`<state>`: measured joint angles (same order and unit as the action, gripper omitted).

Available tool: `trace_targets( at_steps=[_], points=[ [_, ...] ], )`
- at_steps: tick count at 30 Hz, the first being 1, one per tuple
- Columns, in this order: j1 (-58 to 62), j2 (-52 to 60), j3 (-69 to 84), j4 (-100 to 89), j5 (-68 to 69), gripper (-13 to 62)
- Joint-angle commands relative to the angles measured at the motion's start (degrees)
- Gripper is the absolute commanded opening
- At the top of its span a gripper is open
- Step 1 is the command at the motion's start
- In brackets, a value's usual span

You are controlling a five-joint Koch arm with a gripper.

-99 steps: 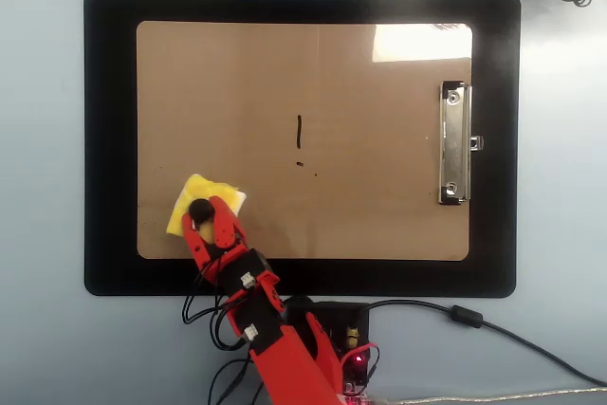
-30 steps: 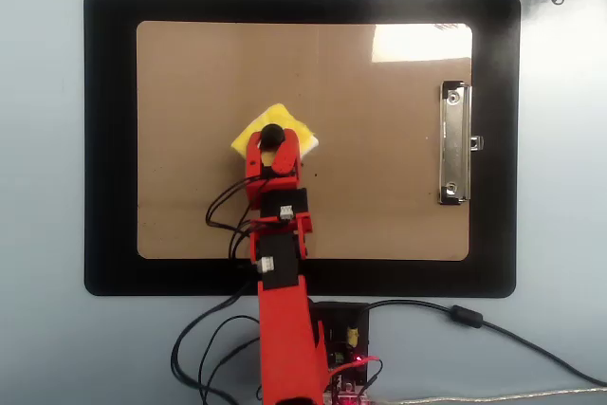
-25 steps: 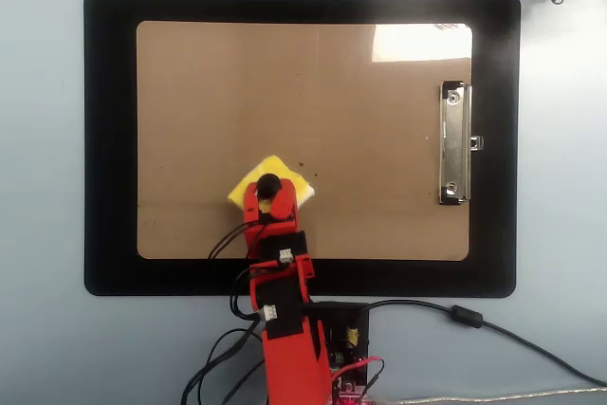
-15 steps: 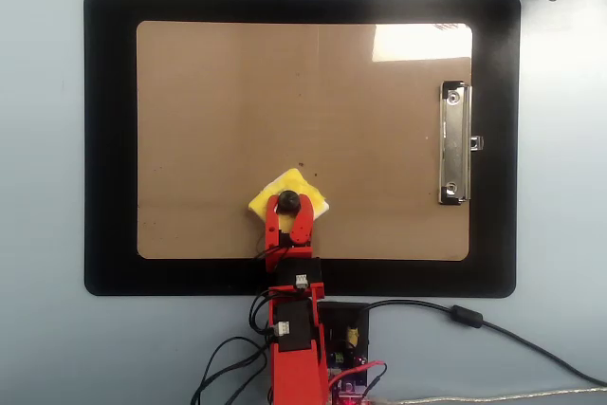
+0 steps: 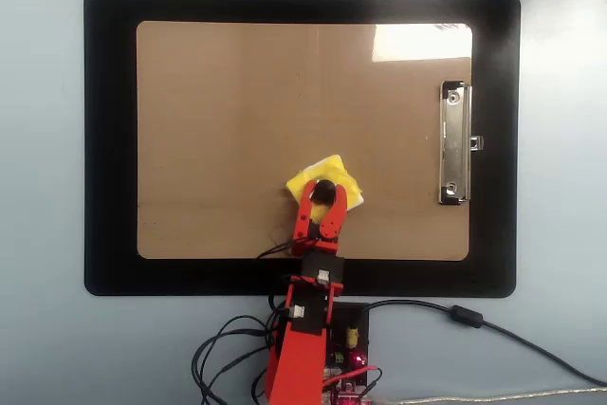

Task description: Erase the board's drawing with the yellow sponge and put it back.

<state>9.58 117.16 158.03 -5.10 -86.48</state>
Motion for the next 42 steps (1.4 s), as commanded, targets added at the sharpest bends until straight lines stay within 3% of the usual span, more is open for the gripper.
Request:
trace_targets(
  at_steps=[1,4,10,13,17,20,23,27,38,40,42],
  points=[
    [0.26,6.77,2.29,-0.18,0.97,-8.0],
    [-2.55,4.57,0.53,-0.7,0.44,-8.0],
    [-13.36,-18.98,-17.93,-1.05,-5.01,-8.0],
    [-15.12,-14.24,-18.11,0.18,-6.33,-8.0],
    [-17.23,2.2,-23.29,12.22,-6.5,-8.0],
    [-30.85,4.92,-31.2,22.76,-8.26,-8.0],
    [-45.7,2.9,-35.68,24.35,-15.03,-8.0],
    [-61.17,-8.26,-40.34,20.04,-17.31,-8.0],
    [-67.5,-15.47,-37.44,17.4,-16.52,-7.6],
    [-68.47,-16.7,-37.35,17.4,-16.17,-2.0],
    [-69.61,-17.23,-37.09,17.4,-16.17,16.6]
  ],
)
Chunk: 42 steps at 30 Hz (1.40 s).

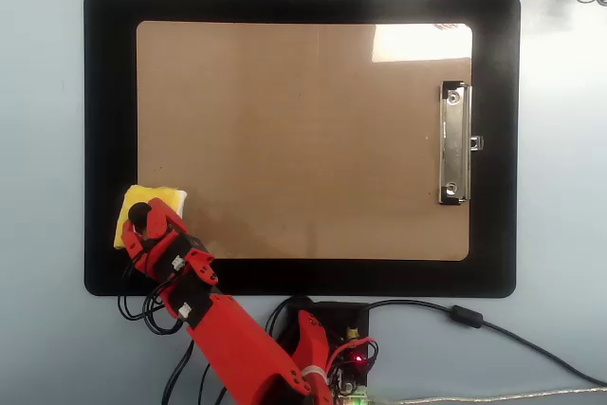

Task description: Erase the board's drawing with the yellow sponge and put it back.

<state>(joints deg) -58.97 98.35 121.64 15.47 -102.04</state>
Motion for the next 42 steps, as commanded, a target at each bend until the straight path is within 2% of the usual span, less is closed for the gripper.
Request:
trace_targets(
  at_steps=[1,2,6,9,12,16,18,24,26,31,37,42],
  points=[
    [-1.32,1.58,-0.62,-3.08,-0.62,24.3],
    [-1.67,1.67,-0.62,-2.99,-0.7,31.1],
    [-1.67,8.26,-1.32,1.14,-1.05,32.7],
    [-1.41,17.31,-5.1,17.75,-0.97,32.6],
    [0.0,22.5,-18.11,44.3,-1.23,32.7],
    [15.21,22.59,-33.49,81.74,0.09,33.0],
    [25.05,22.06,-33.4,89.12,2.72,33.0],
    [54.23,28.65,-12.22,86.66,26.19,33.0],
    [61.26,31.38,-2.72,83.06,29.27,33.2],
    [64.07,36.39,13.45,78.4,29.36,34.1],
    [63.98,36.3,20.21,77.08,29.18,34.5],
    [63.98,36.3,20.21,76.99,29.18,34.5]
  ],
)
